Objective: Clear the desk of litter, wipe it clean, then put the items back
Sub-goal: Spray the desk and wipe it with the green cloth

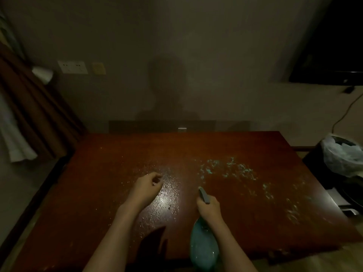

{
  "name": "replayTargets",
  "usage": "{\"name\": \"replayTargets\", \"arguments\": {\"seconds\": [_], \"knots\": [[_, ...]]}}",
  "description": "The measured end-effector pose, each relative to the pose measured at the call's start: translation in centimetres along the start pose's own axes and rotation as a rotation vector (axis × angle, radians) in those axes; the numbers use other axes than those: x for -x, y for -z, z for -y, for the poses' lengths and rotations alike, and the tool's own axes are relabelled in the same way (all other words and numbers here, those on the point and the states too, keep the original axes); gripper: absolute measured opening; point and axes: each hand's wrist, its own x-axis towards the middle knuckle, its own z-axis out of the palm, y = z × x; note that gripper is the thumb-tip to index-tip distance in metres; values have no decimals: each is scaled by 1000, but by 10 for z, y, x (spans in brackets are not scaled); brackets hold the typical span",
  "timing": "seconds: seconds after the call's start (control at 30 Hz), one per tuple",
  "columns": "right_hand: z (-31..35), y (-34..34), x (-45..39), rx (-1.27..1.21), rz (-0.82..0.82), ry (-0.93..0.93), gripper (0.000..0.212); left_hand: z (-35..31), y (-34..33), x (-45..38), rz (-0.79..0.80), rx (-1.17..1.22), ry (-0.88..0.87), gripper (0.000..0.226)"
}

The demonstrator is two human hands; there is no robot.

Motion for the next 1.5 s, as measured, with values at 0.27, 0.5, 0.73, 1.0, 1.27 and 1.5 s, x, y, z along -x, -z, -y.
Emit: {"name": "replayTargets", "arguments": {"seconds": [0.27, 0.5, 0.73, 1.0, 1.27, 1.5], "knots": [[-39, 30, 42, 55, 33, 50, 38, -17, -37, 65, -31, 9, 3, 32], [-88, 21, 84, -23, 40, 26, 34, -4, -55, 123, -33, -35, 58, 31], [-109, 12, 114, 48, 149, 72, 25, 1, -58, 157, -36, -47, 74, 32], [-120, 4, 137, 80, 109, 14, 26, 0, -53, 160, -13, -58, 33, 31], [-122, -8, 162, 177, 206, 100, 17, 9, -45, 172, 24, -31, 0, 31], [-131, -3, 175, 66, 19, -5, 10, 21, -48, 181, 66, -9, -28, 31]]}}
